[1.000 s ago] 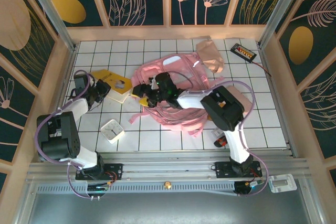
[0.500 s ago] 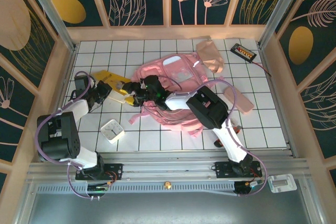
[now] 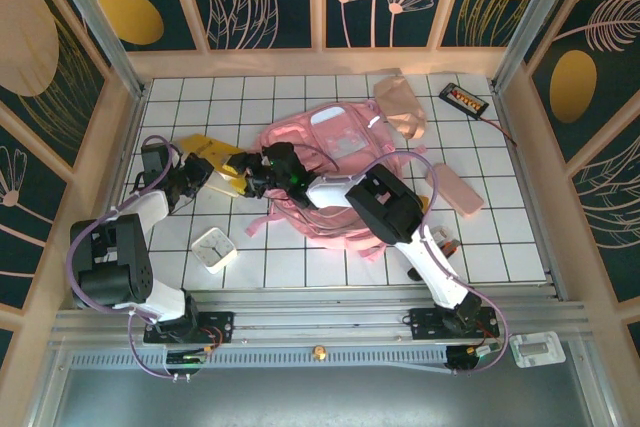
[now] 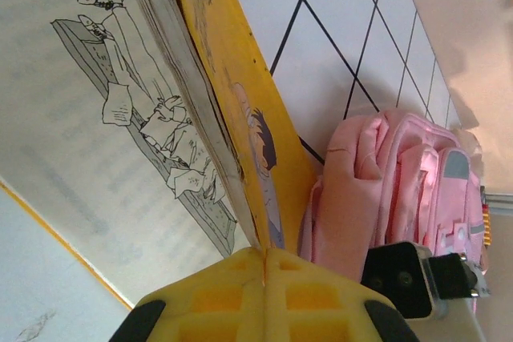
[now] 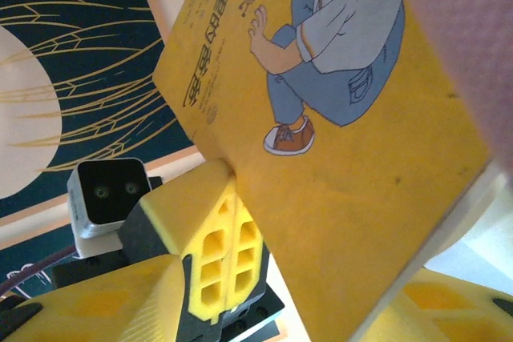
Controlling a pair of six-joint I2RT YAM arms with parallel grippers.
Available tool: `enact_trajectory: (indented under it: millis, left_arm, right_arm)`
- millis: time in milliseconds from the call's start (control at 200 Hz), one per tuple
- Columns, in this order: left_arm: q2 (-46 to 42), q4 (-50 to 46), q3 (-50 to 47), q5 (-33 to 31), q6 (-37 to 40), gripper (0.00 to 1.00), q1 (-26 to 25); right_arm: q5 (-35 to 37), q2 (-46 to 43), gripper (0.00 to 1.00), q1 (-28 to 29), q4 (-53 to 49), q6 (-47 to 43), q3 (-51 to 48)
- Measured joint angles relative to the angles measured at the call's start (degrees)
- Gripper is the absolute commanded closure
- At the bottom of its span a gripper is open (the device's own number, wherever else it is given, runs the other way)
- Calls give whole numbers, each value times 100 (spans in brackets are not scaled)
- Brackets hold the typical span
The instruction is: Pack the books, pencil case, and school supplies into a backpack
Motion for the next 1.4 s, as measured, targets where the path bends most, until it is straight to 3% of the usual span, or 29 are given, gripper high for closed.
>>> enact_trajectory:
  millis: [290, 555, 1396]
  left_arm:
    - [-52, 138, -197, 81, 0, 100, 4]
    - [-55, 133, -201, 234, -2, 100, 4]
    - [-96, 42, -90, 400, 2, 100, 4]
  right_arm:
    - [166, 151, 54, 20, -98, 42, 240]
    - [256, -140, 32, 61, 85, -50, -413]
    - [387, -254, 30, 114, 223, -70, -732]
